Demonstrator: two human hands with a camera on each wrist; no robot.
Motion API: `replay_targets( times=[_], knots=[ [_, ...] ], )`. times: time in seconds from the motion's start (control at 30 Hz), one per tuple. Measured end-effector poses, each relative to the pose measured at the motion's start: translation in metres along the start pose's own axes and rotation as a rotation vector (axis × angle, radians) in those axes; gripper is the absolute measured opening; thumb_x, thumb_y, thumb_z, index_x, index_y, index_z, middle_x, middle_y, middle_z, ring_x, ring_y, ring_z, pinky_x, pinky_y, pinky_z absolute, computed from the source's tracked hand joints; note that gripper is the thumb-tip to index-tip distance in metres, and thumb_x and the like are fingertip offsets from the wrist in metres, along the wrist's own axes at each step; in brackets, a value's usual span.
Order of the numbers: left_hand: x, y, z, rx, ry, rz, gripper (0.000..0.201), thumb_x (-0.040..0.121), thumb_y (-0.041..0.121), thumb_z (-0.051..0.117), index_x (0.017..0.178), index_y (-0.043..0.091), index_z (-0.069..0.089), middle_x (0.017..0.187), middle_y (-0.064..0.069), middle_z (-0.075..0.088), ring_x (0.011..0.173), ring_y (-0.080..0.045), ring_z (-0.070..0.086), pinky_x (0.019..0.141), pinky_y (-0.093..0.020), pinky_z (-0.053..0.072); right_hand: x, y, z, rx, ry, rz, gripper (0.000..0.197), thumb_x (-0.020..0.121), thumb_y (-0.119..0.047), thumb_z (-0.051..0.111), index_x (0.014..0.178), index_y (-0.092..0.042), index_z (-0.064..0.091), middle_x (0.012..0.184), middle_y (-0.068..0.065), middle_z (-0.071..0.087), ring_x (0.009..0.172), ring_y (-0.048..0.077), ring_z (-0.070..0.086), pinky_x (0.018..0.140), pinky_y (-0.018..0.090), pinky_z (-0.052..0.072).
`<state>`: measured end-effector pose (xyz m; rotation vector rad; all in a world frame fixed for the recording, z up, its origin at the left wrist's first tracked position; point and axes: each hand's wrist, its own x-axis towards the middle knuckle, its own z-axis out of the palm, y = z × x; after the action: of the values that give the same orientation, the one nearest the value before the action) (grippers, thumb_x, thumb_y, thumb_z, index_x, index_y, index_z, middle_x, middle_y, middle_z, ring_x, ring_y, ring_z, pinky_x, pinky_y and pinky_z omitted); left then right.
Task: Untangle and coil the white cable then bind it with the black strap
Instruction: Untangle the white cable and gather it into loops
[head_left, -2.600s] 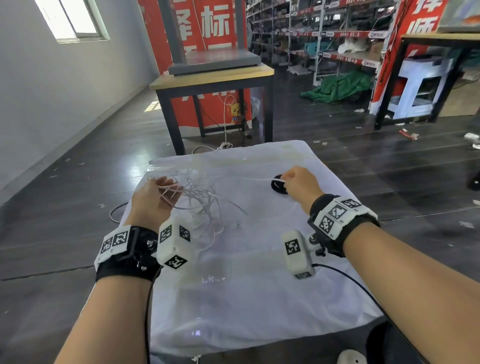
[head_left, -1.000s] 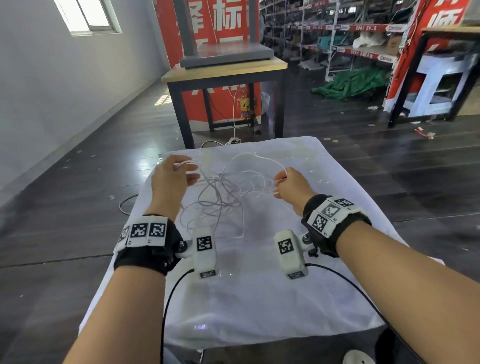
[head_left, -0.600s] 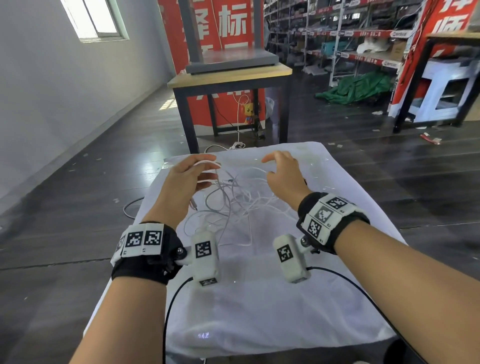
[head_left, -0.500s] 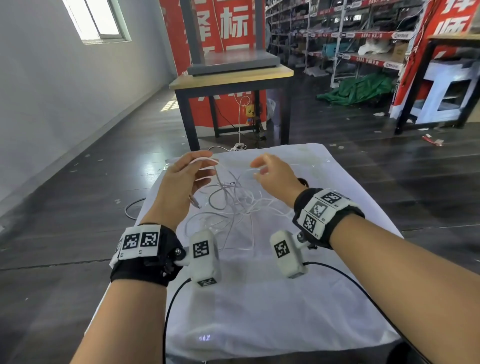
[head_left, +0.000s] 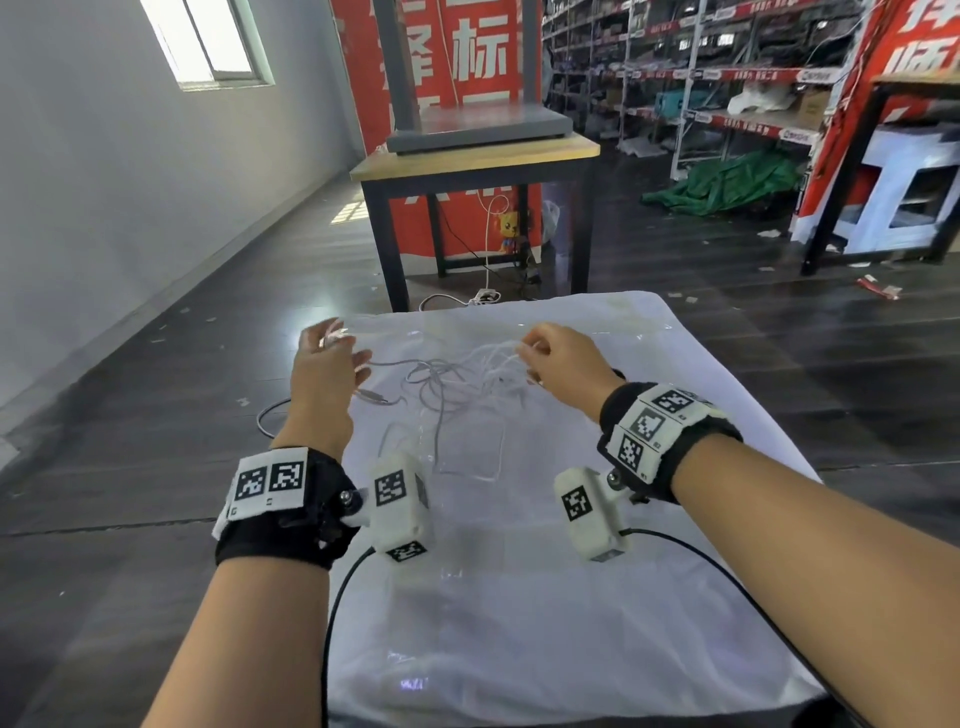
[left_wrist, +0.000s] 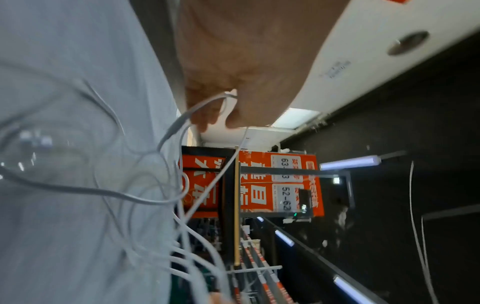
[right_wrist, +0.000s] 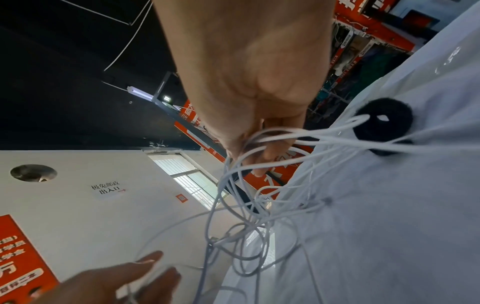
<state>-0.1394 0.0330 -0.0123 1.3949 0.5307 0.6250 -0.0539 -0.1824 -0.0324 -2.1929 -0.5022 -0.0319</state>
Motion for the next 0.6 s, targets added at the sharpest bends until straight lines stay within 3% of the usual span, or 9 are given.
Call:
replay_targets(
  times=[0.07, 0.13, 0.17, 0.23, 0.3, 0.37, 0.43, 0.5, 0.6],
  knots=[
    [0.004, -0.007, 0.002, 0.435, -0.037, -0.042, 0.041, 0.095, 0.010, 0.047, 0.134, 0.018, 0.042, 0.108, -0.005, 0.051, 0.091, -0.023, 0.056, 0.076, -0.031, 0.047, -0.001, -0.006, -0.005, 0.099, 0.025, -0.038, 0.015, 0.098, -0.022, 0.049, 0.099, -0.010, 0.057, 0.088, 0.007, 0.063, 0.069, 0.014, 0.064, 0.064, 0.022, 0.052],
    [-0.001, -0.010, 0.006, 0.861, -0.070, 0.020, 0.057, 0.092, 0.018, 0.057, 0.143, 0.021, 0.032, 0.137, -0.012, 0.036, 0.118, -0.033, 0.046, 0.098, -0.042, 0.042, -0.002, -0.014, -0.011, 0.164, 0.039, -0.088, 0.013, 0.098, -0.021, 0.050, 0.097, -0.009, 0.057, 0.083, 0.005, 0.062, 0.063, 0.010, 0.063, 0.052, 0.012, 0.048],
    [-0.005, -0.008, 0.009, 0.968, -0.085, 0.125, 0.066, 0.090, 0.020, 0.062, 0.146, 0.023, 0.028, 0.148, -0.013, 0.025, 0.131, -0.035, 0.036, 0.107, -0.048, 0.035, -0.003, -0.018, -0.014, 0.193, 0.042, -0.114, 0.015, 0.097, -0.021, 0.052, 0.098, -0.007, 0.058, 0.082, 0.005, 0.062, 0.063, 0.009, 0.063, 0.051, 0.011, 0.048],
    [-0.016, 0.001, 0.016, 0.939, -0.242, 0.393, 0.078, 0.084, 0.020, 0.071, 0.147, 0.029, 0.025, 0.156, -0.002, 0.016, 0.140, -0.026, 0.025, 0.113, -0.049, 0.026, -0.004, -0.028, -0.021, 0.230, 0.023, -0.171, 0.021, 0.096, -0.021, 0.054, 0.103, -0.003, 0.062, 0.079, 0.003, 0.064, 0.065, 0.009, 0.064, 0.057, 0.014, 0.053],
    [-0.029, 0.009, 0.026, 0.830, -0.522, 0.509, 0.081, 0.081, 0.023, 0.074, 0.145, 0.033, 0.026, 0.147, 0.011, 0.028, 0.130, -0.009, 0.032, 0.108, -0.036, 0.031, -0.006, -0.039, -0.025, 0.230, -0.010, -0.250, 0.022, 0.095, -0.021, 0.055, 0.106, -0.004, 0.065, 0.080, 0.005, 0.068, 0.071, 0.011, 0.067, 0.065, 0.018, 0.056],
    [-0.037, 0.008, 0.035, 0.854, -0.648, 0.495, 0.062, 0.084, 0.029, 0.070, 0.138, 0.031, 0.039, 0.134, 0.012, 0.048, 0.115, -0.008, 0.049, 0.097, -0.031, 0.041, -0.008, -0.050, -0.029, 0.224, 0.000, -0.327, 0.018, 0.095, -0.020, 0.056, 0.105, -0.008, 0.066, 0.086, 0.006, 0.071, 0.078, 0.013, 0.068, 0.073, 0.023, 0.057],
    [-0.038, 0.008, 0.039, 0.913, -0.546, 0.491, 0.030, 0.092, 0.035, 0.058, 0.117, 0.018, 0.059, 0.109, 0.000, 0.067, 0.094, -0.019, 0.063, 0.083, -0.034, 0.051, -0.010, -0.056, -0.033, 0.217, 0.044, -0.362, 0.014, 0.094, -0.021, 0.057, 0.103, -0.014, 0.065, 0.083, 0.002, 0.070, 0.077, 0.014, 0.066, 0.074, 0.025, 0.055],
    [-0.034, 0.008, 0.038, 0.831, -0.417, 0.497, 0.029, 0.097, 0.036, 0.049, 0.101, 0.012, 0.064, 0.093, -0.001, 0.071, 0.082, -0.022, 0.066, 0.075, -0.035, 0.053, -0.013, -0.059, -0.037, 0.190, 0.057, -0.357, 0.015, 0.091, -0.025, 0.061, 0.105, -0.020, 0.061, 0.080, -0.003, 0.065, 0.073, 0.011, 0.062, 0.070, 0.020, 0.050],
    [-0.031, 0.011, 0.037, 0.556, -0.340, 0.477, 0.026, 0.100, 0.031, 0.045, 0.101, 0.012, 0.063, 0.084, 0.003, 0.071, 0.078, -0.015, 0.067, 0.072, -0.026, 0.056, -0.012, -0.052, -0.039, 0.069, 0.036, -0.360, 0.023, 0.087, -0.013, 0.064, 0.109, -0.019, 0.058, 0.088, -0.002, 0.062, 0.076, 0.006, 0.056, 0.067, 0.009, 0.043]
  ],
)
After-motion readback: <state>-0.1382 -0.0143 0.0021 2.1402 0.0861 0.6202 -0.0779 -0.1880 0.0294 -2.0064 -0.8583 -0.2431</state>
